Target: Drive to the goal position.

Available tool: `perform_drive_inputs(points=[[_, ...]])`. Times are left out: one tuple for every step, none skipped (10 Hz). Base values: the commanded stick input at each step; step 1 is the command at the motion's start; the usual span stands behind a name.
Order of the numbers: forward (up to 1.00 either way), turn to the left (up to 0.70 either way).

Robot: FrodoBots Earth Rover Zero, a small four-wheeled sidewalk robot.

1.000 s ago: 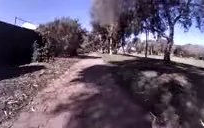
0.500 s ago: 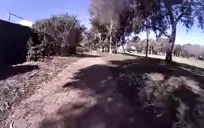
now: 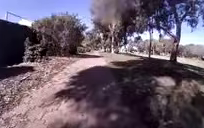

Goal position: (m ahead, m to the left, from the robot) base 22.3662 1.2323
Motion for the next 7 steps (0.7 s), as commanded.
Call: perform_drive_inputs(points=[[0.70,0.00],[0.70,0.00],[0.70,0.00],[0.70,0.17],[0.70,0.27],[0.70,0.33],[0.70,0.23]])
